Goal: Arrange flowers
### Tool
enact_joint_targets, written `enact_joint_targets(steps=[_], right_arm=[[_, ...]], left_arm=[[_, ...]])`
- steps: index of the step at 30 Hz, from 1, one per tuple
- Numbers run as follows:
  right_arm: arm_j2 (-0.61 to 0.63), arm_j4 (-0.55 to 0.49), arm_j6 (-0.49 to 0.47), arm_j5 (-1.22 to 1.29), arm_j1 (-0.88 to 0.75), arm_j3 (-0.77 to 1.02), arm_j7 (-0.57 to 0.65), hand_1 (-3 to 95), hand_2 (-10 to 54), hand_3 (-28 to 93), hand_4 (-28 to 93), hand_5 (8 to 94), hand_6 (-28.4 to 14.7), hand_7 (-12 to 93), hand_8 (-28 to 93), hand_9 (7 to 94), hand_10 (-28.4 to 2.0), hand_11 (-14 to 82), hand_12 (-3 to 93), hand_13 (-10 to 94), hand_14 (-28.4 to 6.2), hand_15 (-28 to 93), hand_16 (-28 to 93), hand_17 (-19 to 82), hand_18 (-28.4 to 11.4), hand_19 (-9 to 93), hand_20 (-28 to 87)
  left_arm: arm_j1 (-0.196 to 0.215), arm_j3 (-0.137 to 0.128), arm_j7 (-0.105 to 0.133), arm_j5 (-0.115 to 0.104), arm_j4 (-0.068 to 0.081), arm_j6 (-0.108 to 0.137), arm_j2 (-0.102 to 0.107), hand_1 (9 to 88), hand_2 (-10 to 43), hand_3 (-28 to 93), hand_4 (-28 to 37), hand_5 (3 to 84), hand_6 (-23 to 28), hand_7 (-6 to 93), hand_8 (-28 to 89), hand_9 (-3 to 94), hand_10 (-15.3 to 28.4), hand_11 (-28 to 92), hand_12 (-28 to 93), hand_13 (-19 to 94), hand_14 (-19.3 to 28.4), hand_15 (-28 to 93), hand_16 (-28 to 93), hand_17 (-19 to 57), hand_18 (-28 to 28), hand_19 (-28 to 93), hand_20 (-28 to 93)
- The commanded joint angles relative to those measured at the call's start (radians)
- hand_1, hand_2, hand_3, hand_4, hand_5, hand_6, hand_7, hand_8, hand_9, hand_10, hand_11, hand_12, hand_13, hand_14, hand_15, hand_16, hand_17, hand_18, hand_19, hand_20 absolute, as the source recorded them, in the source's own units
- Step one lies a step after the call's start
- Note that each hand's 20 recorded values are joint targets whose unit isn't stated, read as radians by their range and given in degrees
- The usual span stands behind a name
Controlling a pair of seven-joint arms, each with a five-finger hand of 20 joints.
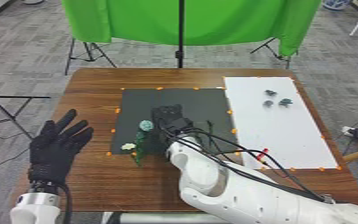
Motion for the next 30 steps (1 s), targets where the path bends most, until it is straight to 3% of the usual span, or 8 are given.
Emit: enact_joint_targets(steps=[1,11,17,19,26,27,30], right_arm=[[0.006,0.008,0.018,-0.019,0.025,-0.006,0.011,55.0,-9.5,71,-28,80.3,0.6,16,-1,73.1,-10.9,18.4,22.5,64,-5.6,68,25,27,-21.5,87,44],[0.010,0.011,-0.010,-0.031,0.032,-0.007,-0.001,52.5,-9.5,74,-28,76.5,0.6,16,-2,67.1,-12.8,22.8,14.8,62,-6.4,69,23,26,-21.8,87,44],[0.011,0.004,-0.043,-0.022,0.011,0.011,0.002,49.6,-9.5,77,-28,73.2,0.4,15,-4,65.5,-13.4,22.6,14.6,61,-7.2,69,22,25,-21.9,87,44],[0.012,0.004,-0.033,-0.012,0.013,0.012,0.010,49.3,-9.5,77,-28,72.8,0.5,16,-5,65.1,-13.4,22.6,14.5,61,-7.5,70,22,25,-21.9,87,44],[0.020,-0.024,0.018,0.062,0.032,0.037,0.035,47.5,-9.5,77,-28,72.3,0.3,16,-6,64.9,-13.5,22.6,14.4,61,-8.5,71,20,25,-22.0,87,44],[0.023,-0.036,0.026,0.084,0.032,0.049,0.036,47.2,-9.5,78,-28,72.2,0.3,16,-6,64.9,-13.5,22.5,14.4,61,-8.6,71,20,25,-22.0,87,44],[0.032,-0.072,0.039,0.166,0.031,0.092,0.040,44.9,-9.5,79,-28,71.2,0.4,16,-10,64.7,-13.8,22.4,14.4,61,-9.5,72,17,25,-22.2,87,44]], left_arm=[[0.008,0.008,-0.005,-0.002,0.005,-0.001,0.000,16.7,13.2,73,-28.3,36.7,8.4,11.1,-10,35.2,21.0,25,11,24,28.4,53,-9,-9.4,28.4,58,10],[0.018,0.020,0.037,-0.025,0.005,0.011,0.026,17.3,13.0,73,-28.3,36.6,8.4,11.2,-10,35.2,21.0,25,11,24,28.4,53,-9,-9.4,28.3,59,10],[0.022,0.020,0.033,-0.021,0.003,0.009,0.024,17.3,13.0,73,-28.3,36.6,8.4,11.3,-10,35.2,21.0,25,10,24,28.4,53,-9,-9.4,28.3,59,9],[0.023,0.019,0.028,-0.017,0.002,0.010,0.019,17.3,13.0,73,-28.3,36.6,8.4,11.3,-10,35.1,21.0,25,11,24,28.4,53,-9,-9.4,28.3,59,9],[0.033,0.023,0.043,-0.022,0.000,0.014,0.018,17.5,12.9,73,-28.3,36.7,8.5,11.1,-10,35.2,21.0,25,11,24,28.4,53,-10,-9.4,28.4,59,9],[0.038,0.026,0.056,-0.028,-0.001,0.019,0.027,17.5,12.9,73,-28.3,36.7,8.5,11.1,-10,35.2,21.0,25,11,24,28.4,53,-10,-9.4,28.4,59,9],[0.043,0.024,0.064,-0.033,-0.001,0.023,0.031,17.5,12.9,73,-28.3,36.6,8.5,11.1,-10,35.2,21.0,25,11,24,28.4,53,-9,-9.4,28.4,59,9]])
